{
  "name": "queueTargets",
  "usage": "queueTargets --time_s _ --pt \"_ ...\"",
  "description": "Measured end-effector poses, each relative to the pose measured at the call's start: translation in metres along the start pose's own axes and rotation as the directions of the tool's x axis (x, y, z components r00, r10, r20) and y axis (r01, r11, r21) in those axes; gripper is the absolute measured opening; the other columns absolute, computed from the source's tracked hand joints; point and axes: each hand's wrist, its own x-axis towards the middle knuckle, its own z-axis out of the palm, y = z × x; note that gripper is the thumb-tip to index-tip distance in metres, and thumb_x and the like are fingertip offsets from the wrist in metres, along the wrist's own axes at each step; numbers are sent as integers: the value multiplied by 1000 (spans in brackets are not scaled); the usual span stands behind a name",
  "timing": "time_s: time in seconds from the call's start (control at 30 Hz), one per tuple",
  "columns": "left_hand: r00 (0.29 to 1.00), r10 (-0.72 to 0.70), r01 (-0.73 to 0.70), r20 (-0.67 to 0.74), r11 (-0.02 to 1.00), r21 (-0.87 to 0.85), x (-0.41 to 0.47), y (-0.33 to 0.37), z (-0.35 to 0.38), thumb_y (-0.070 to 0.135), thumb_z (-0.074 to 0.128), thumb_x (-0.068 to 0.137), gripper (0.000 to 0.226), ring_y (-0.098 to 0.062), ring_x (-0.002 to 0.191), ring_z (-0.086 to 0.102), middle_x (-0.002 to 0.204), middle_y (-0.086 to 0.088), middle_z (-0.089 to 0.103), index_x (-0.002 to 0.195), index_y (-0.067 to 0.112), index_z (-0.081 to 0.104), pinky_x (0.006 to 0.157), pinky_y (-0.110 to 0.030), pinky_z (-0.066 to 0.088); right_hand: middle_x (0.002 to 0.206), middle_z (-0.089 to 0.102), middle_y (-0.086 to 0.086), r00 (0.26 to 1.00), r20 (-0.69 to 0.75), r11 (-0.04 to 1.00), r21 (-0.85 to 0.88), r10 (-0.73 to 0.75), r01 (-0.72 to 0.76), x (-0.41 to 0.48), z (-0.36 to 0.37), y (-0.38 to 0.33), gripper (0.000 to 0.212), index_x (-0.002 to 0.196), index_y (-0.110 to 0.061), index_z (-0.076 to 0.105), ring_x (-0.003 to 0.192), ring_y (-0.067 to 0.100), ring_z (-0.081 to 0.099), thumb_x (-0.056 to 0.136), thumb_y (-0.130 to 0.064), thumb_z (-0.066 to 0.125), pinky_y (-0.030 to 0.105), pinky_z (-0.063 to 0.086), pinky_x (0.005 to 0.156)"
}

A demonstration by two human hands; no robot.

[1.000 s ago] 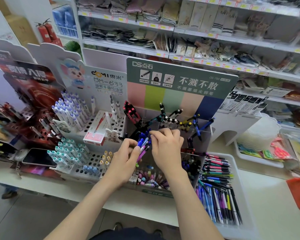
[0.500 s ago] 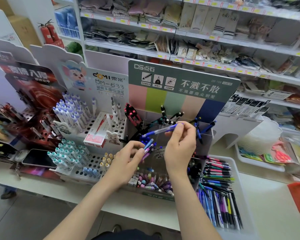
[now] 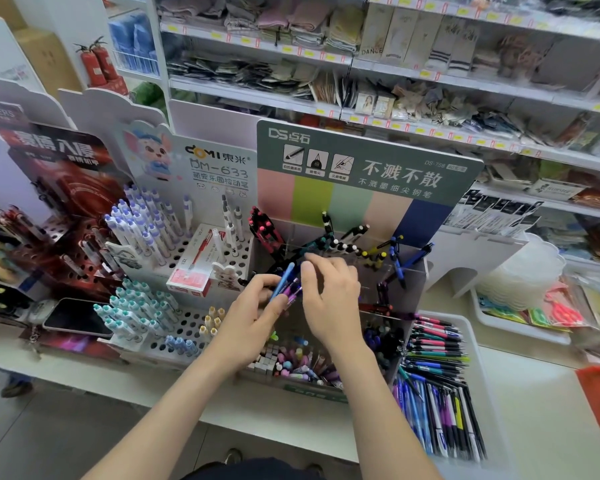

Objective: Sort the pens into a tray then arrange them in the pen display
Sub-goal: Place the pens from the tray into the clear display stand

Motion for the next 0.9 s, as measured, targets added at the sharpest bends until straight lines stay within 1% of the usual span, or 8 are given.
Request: queueTargets --time_s 0.1,0.2,0.37,0.5,0.57,0.67,0.77,0.9 --pt "997 18 -19 73 1000 16 -3 6 -3 30 59 108 24 2 66 63 104 5 77 131 30 56 61 -18 49 100 72 -21 998 55 967 247 44 -56 -2 -13 -9 11 100 -39 78 106 5 56 101 -39 67 41 47 96" --pt "993 28 -29 112 1000 9 -5 10 -5 27 61 107 21 3 67 64 99 6 76 128 26 60 62 -15 48 93 73 -16 991 68 923 362 114 -131 -3 -20 -9 10 95 -36 74 93 4 64 101 -35 67 38 52 87" --pt "993 -22 20 113 1000 20 -8 0 -5 22 64 106 11 -2 66 65 87 -2 75 117 21 65 61 -17 48 92 71 -5 922 -299 800 599 247 -20 -9 -33 -16 14 114 -11 56 81 11 67 114 -17 42 28 55 72" --pt "999 -24 25 -40 999 38 -11 -12 -2 28 58 109 8 -24 81 71 89 -2 75 116 28 60 65 -40 56 92 69 -1 880 -460 889 443 115 115 -15 -38 -8 10 116 -7 53 80 15 68 112 -10 45 31 56 70" --pt "995 -28 32 -93 999 36 -11 -17 -1 30 53 111 7 -30 80 69 85 -1 72 117 29 56 69 -51 57 91 67 -2 916 -401 931 327 -19 162 -25 -32 1 8 114 -7 57 74 11 66 109 -8 52 24 51 66" --pt "990 -43 49 -134 998 38 -11 -23 1 27 51 111 9 -17 76 67 84 0 71 119 30 54 70 -46 57 91 65 -6 970 -143 956 192 -196 222 -43 -14 16 8 112 -10 63 74 6 62 106 -10 60 22 52 66" --pt "986 -73 74 -150 997 2 -12 -25 3 21 54 109 13 -9 75 65 87 3 72 120 28 56 67 -32 50 101 72 -5 960 150 971 65 -238 230 -54 7 33 16 116 -13 71 89 9 66 103 -16 63 31 58 82" --pt "988 -72 65 -139 996 -57 -14 -20 3 17 56 108 16 -6 68 61 91 0 74 121 26 58 65 -30 47 107 72 -3 921 325 954 -134 -213 268 -55 11 41 27 114 -17 79 103 20 61 92 -9 66 43 55 92"
